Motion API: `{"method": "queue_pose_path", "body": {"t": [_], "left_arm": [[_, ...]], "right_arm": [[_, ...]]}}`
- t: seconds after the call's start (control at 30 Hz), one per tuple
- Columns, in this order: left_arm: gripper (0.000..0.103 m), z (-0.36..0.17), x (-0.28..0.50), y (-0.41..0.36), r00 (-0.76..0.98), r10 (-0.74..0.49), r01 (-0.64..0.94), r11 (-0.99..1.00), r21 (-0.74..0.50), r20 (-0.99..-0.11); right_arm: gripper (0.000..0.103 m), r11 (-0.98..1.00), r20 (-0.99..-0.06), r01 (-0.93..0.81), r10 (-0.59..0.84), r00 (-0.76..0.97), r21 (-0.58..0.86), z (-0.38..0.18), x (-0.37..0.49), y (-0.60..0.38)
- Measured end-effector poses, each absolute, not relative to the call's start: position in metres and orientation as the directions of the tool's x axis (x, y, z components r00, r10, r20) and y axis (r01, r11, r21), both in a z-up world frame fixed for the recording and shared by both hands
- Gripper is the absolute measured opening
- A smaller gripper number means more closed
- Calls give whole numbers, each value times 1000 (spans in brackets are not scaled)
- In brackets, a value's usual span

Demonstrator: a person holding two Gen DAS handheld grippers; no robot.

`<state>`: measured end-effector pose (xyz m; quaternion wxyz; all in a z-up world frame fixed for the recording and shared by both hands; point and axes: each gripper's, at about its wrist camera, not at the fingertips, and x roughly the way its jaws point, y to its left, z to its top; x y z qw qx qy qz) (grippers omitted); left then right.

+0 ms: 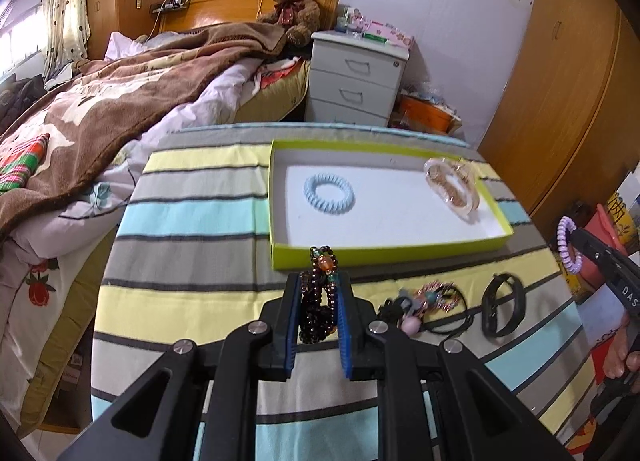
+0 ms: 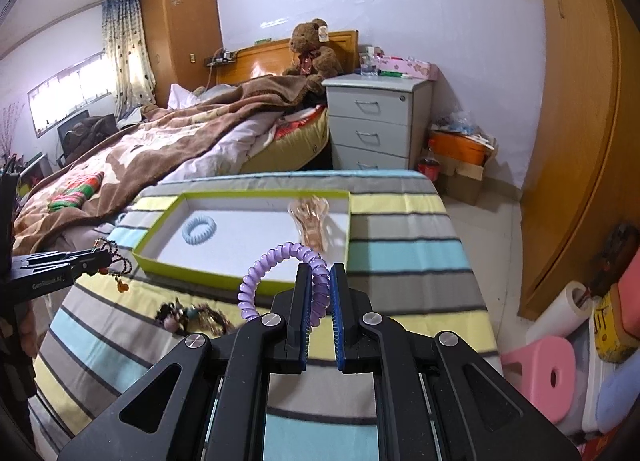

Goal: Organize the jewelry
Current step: 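Close the left tool on the dark bead bracelet and lift it, then carry the purple hair tie and bead bracelet into the green box, open both tools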

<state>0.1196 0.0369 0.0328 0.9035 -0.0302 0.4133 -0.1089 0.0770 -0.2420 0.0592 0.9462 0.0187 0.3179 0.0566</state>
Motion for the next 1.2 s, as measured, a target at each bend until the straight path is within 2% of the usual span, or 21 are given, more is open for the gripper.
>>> {"method": "queue_pose_path", "body": {"t": [0.3, 0.53, 0.87, 1.2], "left_arm": [[17, 60, 143, 33, 664, -260, 195, 965, -172, -702], [17, 68, 169, 30, 678, -274, 198, 962, -189, -682], [17, 41, 201, 27, 643, -263, 176, 965, -195, -719], [17, 9, 217, 22, 595, -229, 158, 973, -168, -770]], "right_arm": [[10, 988, -607, -140, 150, 780, 65, 73, 117, -227], [9, 981, -661, -187, 170, 731, 45, 66, 167, -211], [9, 961, -762, -266, 225, 607, 73, 34, 239, -192], [10, 935, -827, -355, 213, 520, 18, -2, 275, -168]]}}
